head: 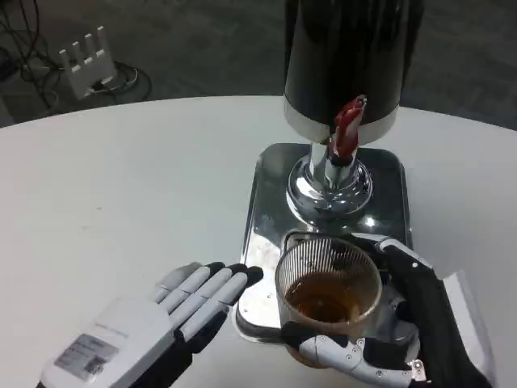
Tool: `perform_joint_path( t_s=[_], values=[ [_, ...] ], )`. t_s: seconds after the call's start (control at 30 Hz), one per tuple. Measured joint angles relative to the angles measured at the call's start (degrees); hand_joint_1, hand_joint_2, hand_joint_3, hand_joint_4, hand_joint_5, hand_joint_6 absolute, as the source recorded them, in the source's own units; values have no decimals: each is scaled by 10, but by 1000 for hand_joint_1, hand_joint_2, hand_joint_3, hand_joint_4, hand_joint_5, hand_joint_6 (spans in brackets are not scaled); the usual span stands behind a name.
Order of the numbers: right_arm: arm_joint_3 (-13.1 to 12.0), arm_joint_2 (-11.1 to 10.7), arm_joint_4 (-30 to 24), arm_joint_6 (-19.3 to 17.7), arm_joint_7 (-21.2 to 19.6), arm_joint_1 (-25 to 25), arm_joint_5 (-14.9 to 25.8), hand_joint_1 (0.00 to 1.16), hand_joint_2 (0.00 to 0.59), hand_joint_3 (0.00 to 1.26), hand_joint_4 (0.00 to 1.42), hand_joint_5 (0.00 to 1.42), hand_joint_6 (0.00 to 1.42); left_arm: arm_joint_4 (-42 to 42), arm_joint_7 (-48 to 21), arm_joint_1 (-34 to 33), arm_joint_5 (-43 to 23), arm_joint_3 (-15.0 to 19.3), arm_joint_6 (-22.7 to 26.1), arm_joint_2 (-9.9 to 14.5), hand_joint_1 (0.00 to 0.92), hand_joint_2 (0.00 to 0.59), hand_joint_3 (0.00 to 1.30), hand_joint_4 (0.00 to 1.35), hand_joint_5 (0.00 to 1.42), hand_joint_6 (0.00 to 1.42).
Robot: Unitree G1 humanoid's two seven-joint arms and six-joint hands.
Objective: Grasp the cup under the faucet to collect the drink, then remove the cup.
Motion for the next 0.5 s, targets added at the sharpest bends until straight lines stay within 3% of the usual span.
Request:
perform_joint_path(
  t_s=[0.27,0.5],
  values=[
    [-14,-8,-50,0,31,25,6,947,87,809,920,1138,1308,-31,22,48,42,40,-17,1,0,51,0,0,0,0],
    [-19,-8,-60,0,44,38,8,947,86,819,921,1138,1308,-43,22,58,41,46,-16,1,0,51,0,0,0,0]
  ],
)
